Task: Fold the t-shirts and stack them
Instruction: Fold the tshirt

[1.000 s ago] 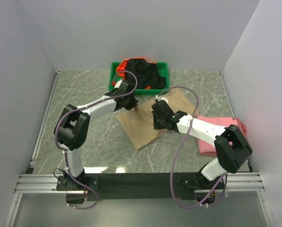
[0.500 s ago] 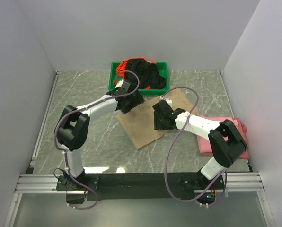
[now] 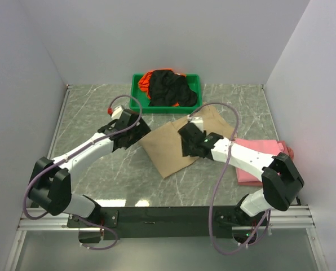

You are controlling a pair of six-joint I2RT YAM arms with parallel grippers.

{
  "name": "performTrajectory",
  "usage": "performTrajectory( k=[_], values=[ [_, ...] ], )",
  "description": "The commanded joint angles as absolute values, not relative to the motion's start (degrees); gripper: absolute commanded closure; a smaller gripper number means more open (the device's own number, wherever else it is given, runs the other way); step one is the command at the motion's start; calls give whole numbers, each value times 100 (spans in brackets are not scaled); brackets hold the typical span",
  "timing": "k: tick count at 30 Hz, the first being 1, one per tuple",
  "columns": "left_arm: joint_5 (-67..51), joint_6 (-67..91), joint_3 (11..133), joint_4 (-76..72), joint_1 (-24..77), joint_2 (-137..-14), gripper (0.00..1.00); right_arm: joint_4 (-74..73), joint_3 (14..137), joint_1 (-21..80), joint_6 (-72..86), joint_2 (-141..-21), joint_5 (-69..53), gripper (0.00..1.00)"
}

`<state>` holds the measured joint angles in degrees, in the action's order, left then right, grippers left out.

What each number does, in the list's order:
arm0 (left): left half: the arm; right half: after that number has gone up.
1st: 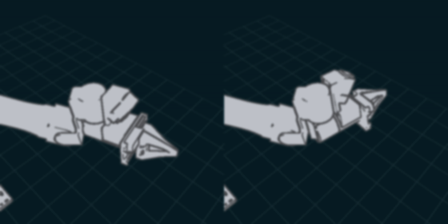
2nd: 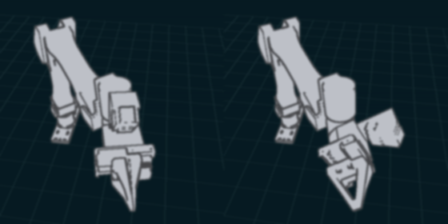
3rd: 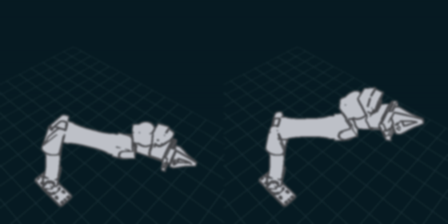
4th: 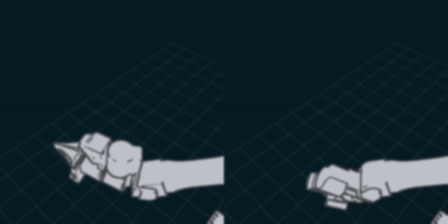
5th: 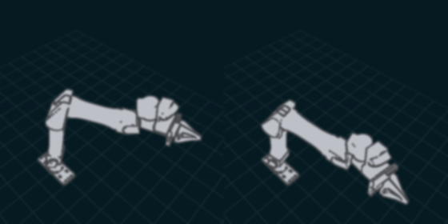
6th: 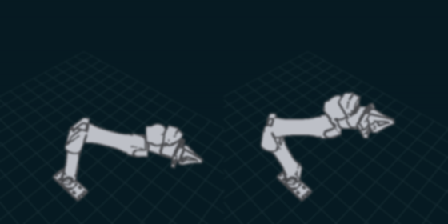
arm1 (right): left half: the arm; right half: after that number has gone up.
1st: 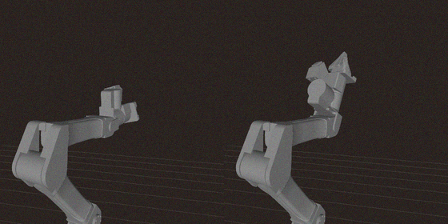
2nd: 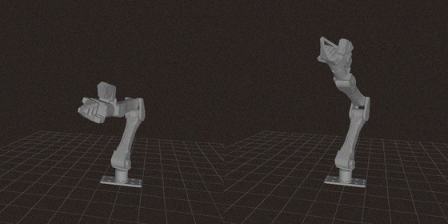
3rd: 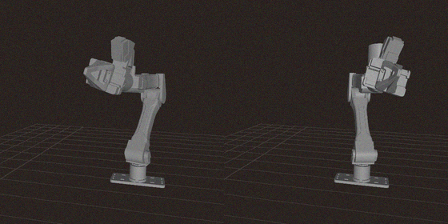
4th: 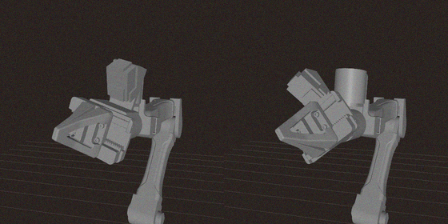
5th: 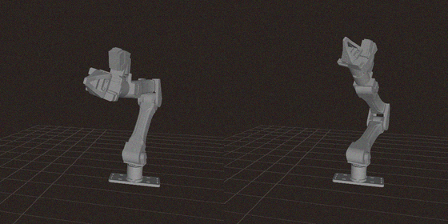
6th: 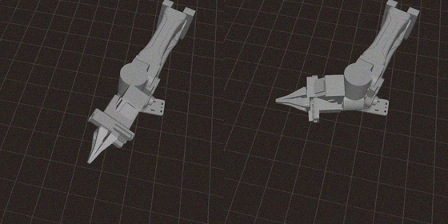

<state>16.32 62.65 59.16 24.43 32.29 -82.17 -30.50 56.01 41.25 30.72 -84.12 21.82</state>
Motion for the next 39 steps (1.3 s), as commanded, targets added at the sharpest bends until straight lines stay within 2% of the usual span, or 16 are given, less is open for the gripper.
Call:
performTrajectory(
  k=[1,5,9,15,22,30,34,39],
  values=[
    [1416,6285,5450,2190,2866,-8068,1,-3024,5941,4840,2848,-8331,2347,33],
    [914,6231,5291,2012,2576,-8313,1,-2874,6485,5973,2558,-9086,2197,33],
    [905,6284,5037,2161,2287,-8183,1,-3215,7660,6468,2259,-10132,2600,33],
    [1001,6495,3921,2469,1444,-7024,1,-3427,8691,6504,1934,-11345,2751,37],
    [1327,6662,3200,3268,1143,-5610,1,-3735,9421,6425,1880,-12365,3074,46],
    [1565,6680,3164,3691,1134,-5028,1,-3788,9176,6390,2206,-12358,3278,50],
    [1547,6671,3164,3805,1125,-4948,1,-3797,9158,6337,2224,-12384,3226,62],
    [1617,6706,3190,3964,1125,-4817,1,-3700,9035,6328,2294,-12331,3015,90]
  ],
)
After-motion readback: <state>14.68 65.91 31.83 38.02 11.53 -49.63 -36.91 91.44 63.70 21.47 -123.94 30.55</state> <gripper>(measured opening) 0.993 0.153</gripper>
